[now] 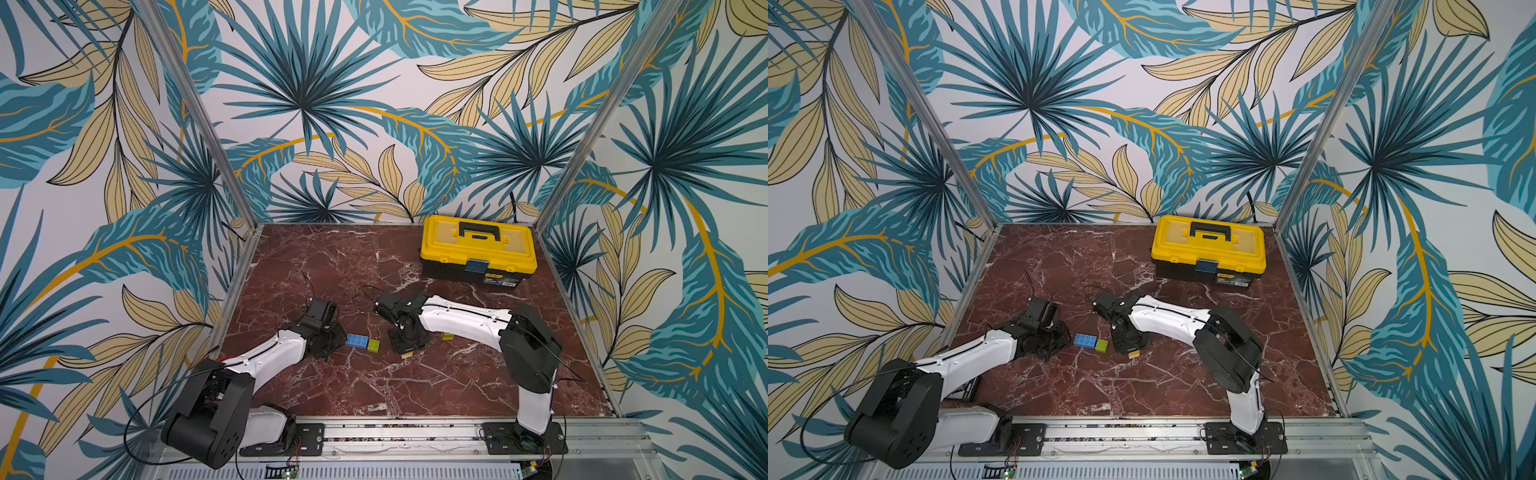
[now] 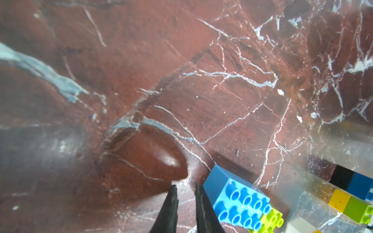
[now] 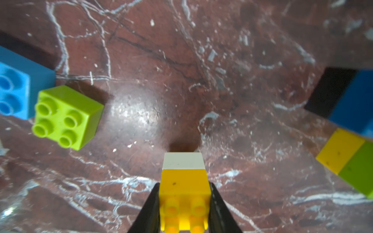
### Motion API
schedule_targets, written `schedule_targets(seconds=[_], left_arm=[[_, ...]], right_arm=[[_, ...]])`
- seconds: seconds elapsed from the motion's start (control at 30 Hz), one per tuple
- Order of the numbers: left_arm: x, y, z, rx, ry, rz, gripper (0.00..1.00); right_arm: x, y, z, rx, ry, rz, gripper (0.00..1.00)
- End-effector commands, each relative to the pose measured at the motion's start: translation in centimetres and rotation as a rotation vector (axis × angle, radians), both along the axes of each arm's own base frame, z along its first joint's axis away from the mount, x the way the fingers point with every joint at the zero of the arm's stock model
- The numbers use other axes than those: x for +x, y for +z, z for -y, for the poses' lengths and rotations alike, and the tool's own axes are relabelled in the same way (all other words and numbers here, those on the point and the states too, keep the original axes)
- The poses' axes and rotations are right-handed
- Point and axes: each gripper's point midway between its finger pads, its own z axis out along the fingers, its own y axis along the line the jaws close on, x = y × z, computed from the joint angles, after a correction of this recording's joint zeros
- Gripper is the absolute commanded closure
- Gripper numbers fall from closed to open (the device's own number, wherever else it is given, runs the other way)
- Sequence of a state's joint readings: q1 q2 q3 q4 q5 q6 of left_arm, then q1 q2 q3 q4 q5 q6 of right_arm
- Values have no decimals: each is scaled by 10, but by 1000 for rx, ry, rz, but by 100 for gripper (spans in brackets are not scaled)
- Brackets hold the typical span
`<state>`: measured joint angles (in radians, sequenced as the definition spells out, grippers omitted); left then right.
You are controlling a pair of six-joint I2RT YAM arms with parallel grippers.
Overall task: Assemble the number 4 with lego
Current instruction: Assemble the lego brick with the lego brick.
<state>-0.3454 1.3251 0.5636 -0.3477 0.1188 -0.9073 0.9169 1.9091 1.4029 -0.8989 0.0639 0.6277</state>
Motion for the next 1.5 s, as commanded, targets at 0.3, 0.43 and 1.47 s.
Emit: schedule_targets(seconds=[0.3, 0.43, 1.47], left_arm=[[14, 14, 27, -68, -93, 50, 85], [12, 15, 38, -83, -122, 54, 86], [21, 15, 59, -68, -174, 68, 82]], right_arm=[[-27, 8, -10, 101, -107, -31, 84], [-33, 6, -18, 105, -105, -28, 84], [-7, -5, -39, 91, -126, 12, 82]])
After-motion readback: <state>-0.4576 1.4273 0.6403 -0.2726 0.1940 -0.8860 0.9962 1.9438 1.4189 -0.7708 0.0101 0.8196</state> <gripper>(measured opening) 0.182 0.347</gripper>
